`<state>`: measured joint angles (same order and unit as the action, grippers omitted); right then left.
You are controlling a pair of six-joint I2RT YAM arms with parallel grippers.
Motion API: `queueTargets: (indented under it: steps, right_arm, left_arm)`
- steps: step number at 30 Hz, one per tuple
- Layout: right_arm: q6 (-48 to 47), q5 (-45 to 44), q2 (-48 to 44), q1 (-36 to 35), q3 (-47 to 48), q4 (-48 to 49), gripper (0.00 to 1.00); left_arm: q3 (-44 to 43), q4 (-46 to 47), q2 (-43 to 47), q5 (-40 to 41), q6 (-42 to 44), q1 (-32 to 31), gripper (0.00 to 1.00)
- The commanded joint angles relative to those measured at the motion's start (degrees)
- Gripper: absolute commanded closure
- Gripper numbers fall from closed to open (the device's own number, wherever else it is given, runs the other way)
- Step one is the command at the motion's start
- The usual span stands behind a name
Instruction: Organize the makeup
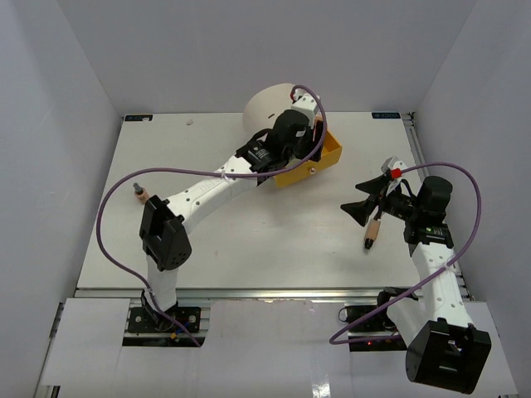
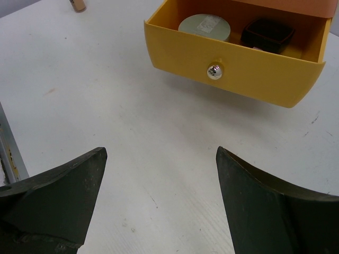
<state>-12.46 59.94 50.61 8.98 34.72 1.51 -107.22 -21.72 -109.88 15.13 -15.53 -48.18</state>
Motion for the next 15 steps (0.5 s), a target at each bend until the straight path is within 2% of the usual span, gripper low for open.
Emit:
queueTargets:
  steps: [1, 9, 15]
  right_arm:
    - [0.6, 1.33, -0.44, 0.5, -0.28, 2.44, 0.1]
    - [1.01, 1.72, -0.42, 1.04, -0.35, 2.76, 0.1]
    - [1.38, 2.09, -0.34, 1.21, -0.35, 2.96, 0.1]
  left_arm:
    - [-11.93, -1.2, -4.59, 6.47, 4.45, -1.58, 0.94]
    - [-23.58, -1.69, -15.0, 9.24, 9.36, -2.83, 0.87]
    - [-25.49, -1.32, -18.14, 10.65, 11.18, -2.97, 0.8]
